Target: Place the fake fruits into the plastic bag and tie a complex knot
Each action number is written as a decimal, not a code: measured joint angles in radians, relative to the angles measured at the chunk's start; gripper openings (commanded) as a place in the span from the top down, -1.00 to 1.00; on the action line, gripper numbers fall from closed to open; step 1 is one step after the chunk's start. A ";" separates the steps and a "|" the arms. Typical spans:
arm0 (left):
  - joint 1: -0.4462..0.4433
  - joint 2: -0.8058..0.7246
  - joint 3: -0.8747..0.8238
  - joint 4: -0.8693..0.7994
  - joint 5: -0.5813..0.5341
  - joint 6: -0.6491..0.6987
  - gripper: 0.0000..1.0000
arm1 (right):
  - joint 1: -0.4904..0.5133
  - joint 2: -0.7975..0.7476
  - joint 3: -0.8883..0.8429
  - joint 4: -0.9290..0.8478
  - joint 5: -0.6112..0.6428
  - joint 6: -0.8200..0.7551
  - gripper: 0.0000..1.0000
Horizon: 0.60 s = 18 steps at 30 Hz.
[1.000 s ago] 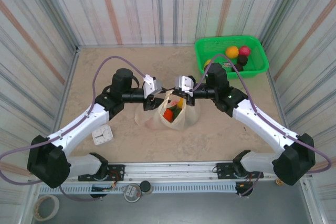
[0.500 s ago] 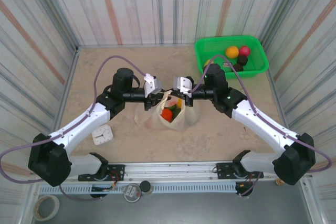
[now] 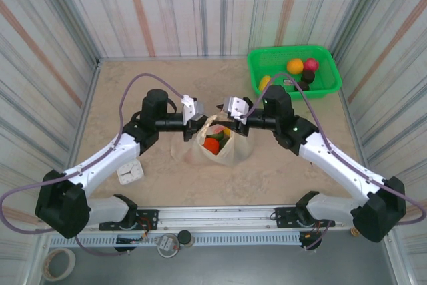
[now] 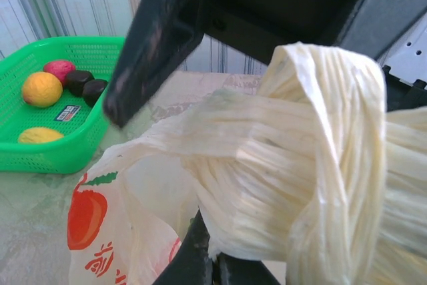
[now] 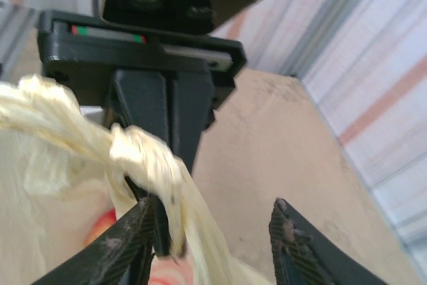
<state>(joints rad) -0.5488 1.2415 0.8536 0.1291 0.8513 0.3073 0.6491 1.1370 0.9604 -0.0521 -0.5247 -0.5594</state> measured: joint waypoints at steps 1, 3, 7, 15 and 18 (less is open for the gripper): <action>0.000 -0.002 -0.003 0.000 -0.007 -0.002 1.00 | 0.002 -0.030 -0.019 -0.001 0.026 0.009 -0.10; 0.000 -0.004 -0.003 0.003 -0.016 -0.005 1.00 | 0.019 -0.086 -0.051 0.000 0.079 0.024 -0.10; -0.002 -0.014 -0.006 0.003 -0.047 -0.014 1.00 | 0.106 -0.219 -0.127 0.019 0.220 0.075 0.18; -0.037 -0.039 -0.011 0.002 -0.132 -0.012 1.00 | 0.267 -0.340 -0.120 -0.023 0.476 0.480 0.42; -0.043 -0.039 -0.013 0.002 -0.167 -0.013 1.00 | 0.312 -0.314 -0.093 -0.082 0.513 0.688 0.31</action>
<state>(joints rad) -0.5919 1.2026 0.8410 0.1310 0.6842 0.2947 0.9607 0.8234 0.8673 -0.1337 -0.0120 0.1287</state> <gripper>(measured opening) 0.049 0.318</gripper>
